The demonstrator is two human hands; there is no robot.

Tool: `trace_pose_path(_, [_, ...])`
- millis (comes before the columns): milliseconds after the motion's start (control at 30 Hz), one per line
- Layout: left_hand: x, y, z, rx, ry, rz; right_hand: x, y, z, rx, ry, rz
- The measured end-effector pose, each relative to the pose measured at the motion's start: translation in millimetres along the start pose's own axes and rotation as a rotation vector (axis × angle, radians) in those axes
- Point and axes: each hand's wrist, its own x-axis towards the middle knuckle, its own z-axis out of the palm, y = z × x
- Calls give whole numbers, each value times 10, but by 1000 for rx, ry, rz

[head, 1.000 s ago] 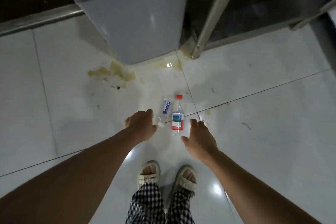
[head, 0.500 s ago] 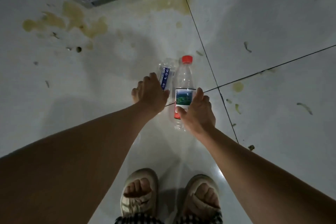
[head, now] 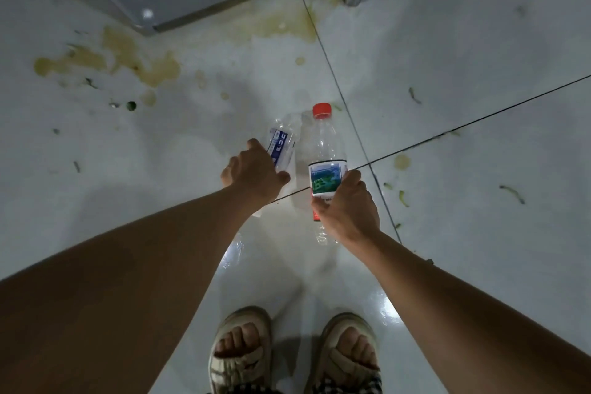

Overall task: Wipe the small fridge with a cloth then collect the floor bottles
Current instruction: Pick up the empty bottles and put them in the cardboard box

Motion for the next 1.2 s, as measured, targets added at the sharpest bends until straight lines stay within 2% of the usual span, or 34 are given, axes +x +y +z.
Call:
trace_pose_path(300, [-932,366,-1552,50,97,62,-713,-628,-1589,-10,58,-69])
trace_pose_path(567, [-2159,704,-3125,14,206,141,-1642,-1291,-3236,-52,134,-149])
trace_pose_path(800, [-3149,982,-4313,103,307,249,-2434,-1551,-4534,-91,241,-198])
trace_pose_path(967, [-3817,1240,-4841,141,359,304,-2982,-1515,-5334,-106,331,-226])
trace_pose_path(1200, [-4707,1671,-5226,155,405,439,-3726,-1274,-6195,-74,445,-209])
